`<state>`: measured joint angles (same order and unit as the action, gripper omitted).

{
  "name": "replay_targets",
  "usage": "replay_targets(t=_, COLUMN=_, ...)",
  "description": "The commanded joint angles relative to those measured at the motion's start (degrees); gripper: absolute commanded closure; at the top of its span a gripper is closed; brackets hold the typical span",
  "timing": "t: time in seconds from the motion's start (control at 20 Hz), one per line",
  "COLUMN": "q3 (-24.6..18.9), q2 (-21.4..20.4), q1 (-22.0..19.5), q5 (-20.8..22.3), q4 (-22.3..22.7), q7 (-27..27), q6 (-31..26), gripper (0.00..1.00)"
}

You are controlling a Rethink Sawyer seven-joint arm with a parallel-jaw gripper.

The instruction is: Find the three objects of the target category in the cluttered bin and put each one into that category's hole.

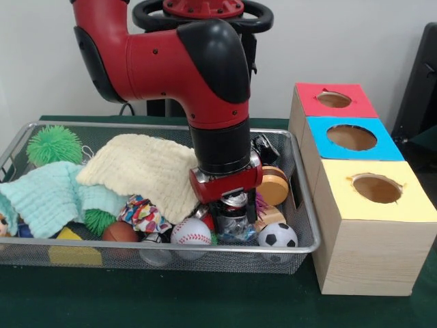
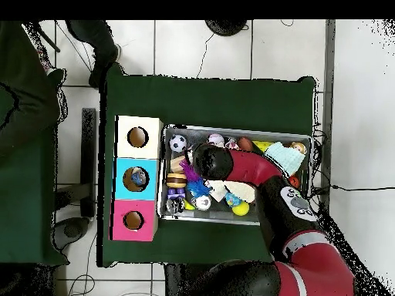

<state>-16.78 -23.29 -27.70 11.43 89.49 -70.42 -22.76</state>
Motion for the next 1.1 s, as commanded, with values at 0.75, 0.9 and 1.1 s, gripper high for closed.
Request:
replay_targets(t=0.75, q3=-0.59, q2=1.18, q1=0.07, q5=3.96, q4=-1.01, q7=1.19, q6=-9.97, gripper=1.0)
replay_targets(t=0.9, q3=-0.93, q2=1.09, q1=-0.14, q5=4.0, q4=-0.65, q7=1.13, q6=-9.11, gripper=1.0)
replay_targets(t=1.1, q3=-1.13, q2=1.03, q1=-0.37, q5=4.17, q4=-0.3, q7=1.04, q6=-8.1, gripper=1.0)
